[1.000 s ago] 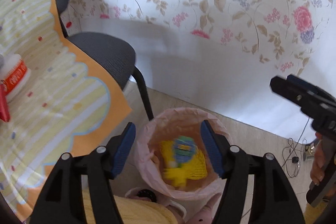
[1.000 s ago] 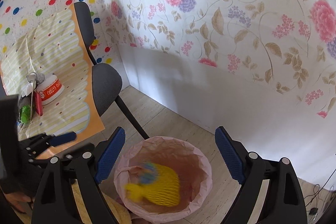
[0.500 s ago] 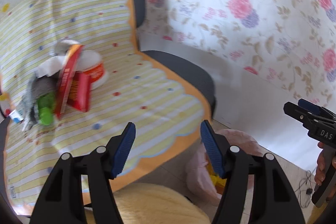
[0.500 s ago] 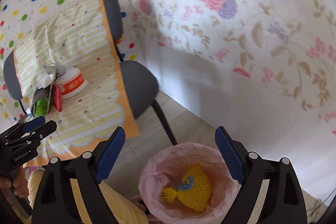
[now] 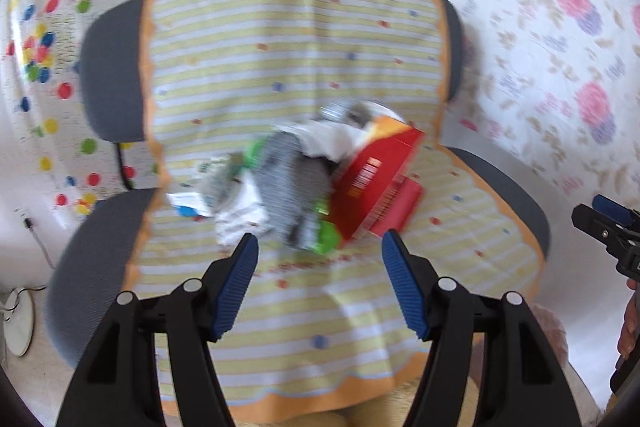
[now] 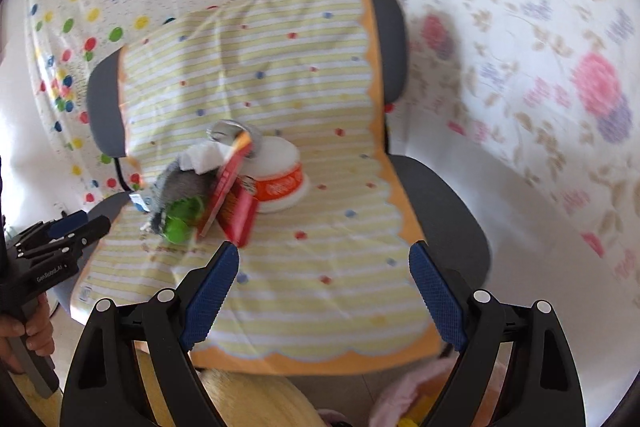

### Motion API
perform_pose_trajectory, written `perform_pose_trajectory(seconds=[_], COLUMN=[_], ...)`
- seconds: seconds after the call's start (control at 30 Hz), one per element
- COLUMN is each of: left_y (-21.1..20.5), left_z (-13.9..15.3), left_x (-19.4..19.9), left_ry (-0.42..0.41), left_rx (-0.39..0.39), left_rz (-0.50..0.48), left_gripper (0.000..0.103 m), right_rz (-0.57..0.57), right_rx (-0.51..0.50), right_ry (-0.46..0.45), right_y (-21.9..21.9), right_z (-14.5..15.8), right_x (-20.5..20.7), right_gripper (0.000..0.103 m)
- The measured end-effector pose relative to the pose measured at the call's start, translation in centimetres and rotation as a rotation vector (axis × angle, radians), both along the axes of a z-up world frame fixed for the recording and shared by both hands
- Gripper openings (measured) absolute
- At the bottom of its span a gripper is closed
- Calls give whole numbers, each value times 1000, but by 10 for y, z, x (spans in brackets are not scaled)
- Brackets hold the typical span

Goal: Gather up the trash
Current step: 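Return the right tool to the pile and grasp the red snack box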

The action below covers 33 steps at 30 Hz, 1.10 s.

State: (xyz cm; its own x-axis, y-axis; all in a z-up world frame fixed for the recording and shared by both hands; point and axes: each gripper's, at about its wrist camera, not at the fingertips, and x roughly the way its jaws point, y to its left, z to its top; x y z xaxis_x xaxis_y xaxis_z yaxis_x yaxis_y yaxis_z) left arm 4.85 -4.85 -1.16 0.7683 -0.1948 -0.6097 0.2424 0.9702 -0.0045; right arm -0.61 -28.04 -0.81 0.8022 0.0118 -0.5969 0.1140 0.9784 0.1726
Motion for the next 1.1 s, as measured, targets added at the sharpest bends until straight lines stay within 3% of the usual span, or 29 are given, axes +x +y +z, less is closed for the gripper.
perform_pose_trajectory(seconds=[0.33, 0.47, 0.57, 0.77, 0.97, 1.03, 1.1], left_y=[73, 79, 76, 73, 79, 81, 81], left_z=[56, 47, 20, -25, -31, -28, -23], left_x=[34, 53, 64, 74, 71, 72, 70], left_ry=[-108, -89, -39, 67, 83, 83, 76], left_rx=[18, 29, 40, 29, 43, 25, 22], left_rz=[183, 203, 200, 196, 214, 211, 209], left_gripper=[63, 63, 63, 63, 63, 63, 63], right_rz=[122, 144, 155, 163, 174, 176, 174], right_rx=[-27, -16, 6, 64, 167, 177, 174], right_ry=[-42, -21, 20, 90, 99, 103, 87], right_y=[44, 56, 66, 74, 73, 78, 79], right_z=[27, 14, -8, -46, -59, -57, -50], right_x=[71, 99, 120, 158, 180, 181, 176], right_gripper=[86, 80, 74, 52, 38, 18, 9])
